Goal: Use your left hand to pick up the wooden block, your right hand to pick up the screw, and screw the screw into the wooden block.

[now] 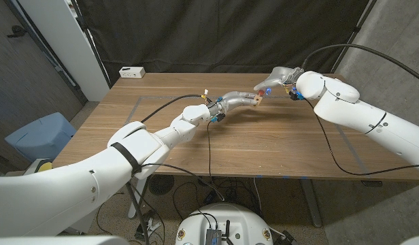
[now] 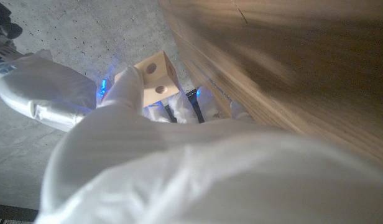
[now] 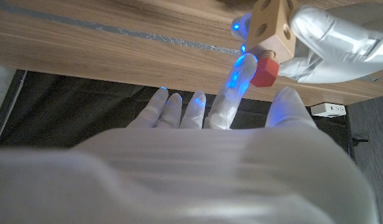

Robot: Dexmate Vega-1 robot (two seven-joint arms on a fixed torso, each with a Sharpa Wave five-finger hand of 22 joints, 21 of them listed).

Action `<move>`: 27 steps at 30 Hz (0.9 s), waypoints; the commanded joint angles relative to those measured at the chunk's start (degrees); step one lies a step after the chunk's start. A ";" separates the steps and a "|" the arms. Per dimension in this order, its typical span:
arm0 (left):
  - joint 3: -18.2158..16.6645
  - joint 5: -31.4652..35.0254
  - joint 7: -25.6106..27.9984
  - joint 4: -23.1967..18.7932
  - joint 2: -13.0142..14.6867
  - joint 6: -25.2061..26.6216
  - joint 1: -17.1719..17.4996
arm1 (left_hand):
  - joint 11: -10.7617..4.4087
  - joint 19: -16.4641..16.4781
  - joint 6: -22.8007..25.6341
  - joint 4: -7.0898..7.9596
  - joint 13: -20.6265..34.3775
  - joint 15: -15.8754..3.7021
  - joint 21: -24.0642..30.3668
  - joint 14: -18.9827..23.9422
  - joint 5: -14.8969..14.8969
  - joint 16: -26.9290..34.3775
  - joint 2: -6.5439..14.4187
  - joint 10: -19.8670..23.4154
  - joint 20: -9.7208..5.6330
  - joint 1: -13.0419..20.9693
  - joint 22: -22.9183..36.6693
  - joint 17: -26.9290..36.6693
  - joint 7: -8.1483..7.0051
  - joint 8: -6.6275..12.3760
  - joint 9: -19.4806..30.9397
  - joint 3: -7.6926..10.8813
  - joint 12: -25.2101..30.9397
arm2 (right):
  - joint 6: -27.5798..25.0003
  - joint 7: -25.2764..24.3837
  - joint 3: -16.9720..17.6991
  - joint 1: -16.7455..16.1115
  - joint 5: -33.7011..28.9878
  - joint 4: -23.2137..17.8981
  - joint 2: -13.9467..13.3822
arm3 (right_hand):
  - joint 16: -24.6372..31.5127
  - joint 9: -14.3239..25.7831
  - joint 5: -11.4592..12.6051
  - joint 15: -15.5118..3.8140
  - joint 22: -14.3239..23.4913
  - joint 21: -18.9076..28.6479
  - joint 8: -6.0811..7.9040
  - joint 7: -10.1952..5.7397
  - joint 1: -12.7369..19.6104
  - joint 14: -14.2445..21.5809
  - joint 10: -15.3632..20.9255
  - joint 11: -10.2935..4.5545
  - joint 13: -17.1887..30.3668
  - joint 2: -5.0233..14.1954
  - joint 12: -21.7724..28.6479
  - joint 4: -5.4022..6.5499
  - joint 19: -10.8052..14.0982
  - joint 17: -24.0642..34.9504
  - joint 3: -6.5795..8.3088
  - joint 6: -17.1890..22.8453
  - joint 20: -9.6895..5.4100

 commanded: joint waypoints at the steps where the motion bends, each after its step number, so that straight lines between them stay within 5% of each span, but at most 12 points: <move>1: -0.08 0.03 -0.23 -0.18 0.12 -0.67 0.26 | -0.24 0.29 0.84 0.00 0.12 -1.96 0.43 0.21 0.19 0.15 0.56 -0.02 0.08 0.29 0.15 0.16 0.06 0.41 0.27 0.25 0.29 | -1.65 1.37 1.13 -0.53 0.86 -2.11 -1.81 | -0.73 -2.08 0.08 1.33 0.17 -0.54 -3.22 -0.17 -2.10 -0.85 -1.77 1.70 0.22 0.06 -1.12 0.13 -1.64 0.34 -0.83 -6.17 0.99; 12: -0.31 -0.07 -0.70 -0.39 0.34 -1.40 0.49 | -0.13 0.29 0.78 -0.03 0.10 -1.88 0.40 0.19 0.19 0.13 0.52 -0.06 0.00 0.30 0.16 0.16 0.07 0.39 0.26 0.27 0.27 | 0.40 -0.83 4.33 -3.09 3.55 -4.11 -3.30 | -1.77 -4.30 0.07 2.43 0.18 -0.65 -7.54 0.15 -3.76 -3.05 -5.00 2.70 0.55 0.66 -1.91 -0.07 -3.21 0.32 -1.35 -15.46 2.29; 19: -0.63 -0.35 -0.80 -0.35 0.39 -1.39 0.65 | -0.03 0.26 0.74 -0.05 0.06 -1.98 0.38 0.12 0.18 0.12 0.52 -0.04 -0.04 0.35 0.17 0.17 0.06 0.38 0.26 0.26 0.27 | 2.72 -5.90 9.17 -7.88 8.52 -4.32 -2.99 | -2.13 -6.07 0.14 2.91 0.14 -0.54 -12.07 1.76 -3.96 -4.08 -7.52 3.15 0.76 1.88 -1.83 -0.61 -3.93 0.05 -0.97 -23.57 2.76; 27: -0.75 -0.34 -0.30 -0.20 0.27 -1.18 0.39 | -0.07 0.35 0.86 -0.04 0.05 -2.07 0.40 0.19 0.15 0.15 0.46 -0.05 -0.07 0.34 0.17 0.17 0.07 0.43 0.26 0.23 0.27 | 5.64 -12.81 14.27 -13.49 14.33 -3.71 -1.71 | -2.14 -7.23 0.31 2.84 -0.03 -0.90 -15.42 3.16 -3.96 -4.27 -8.87 3.76 0.82 2.72 -1.59 -1.01 -5.05 -0.10 -0.63 -28.37 2.92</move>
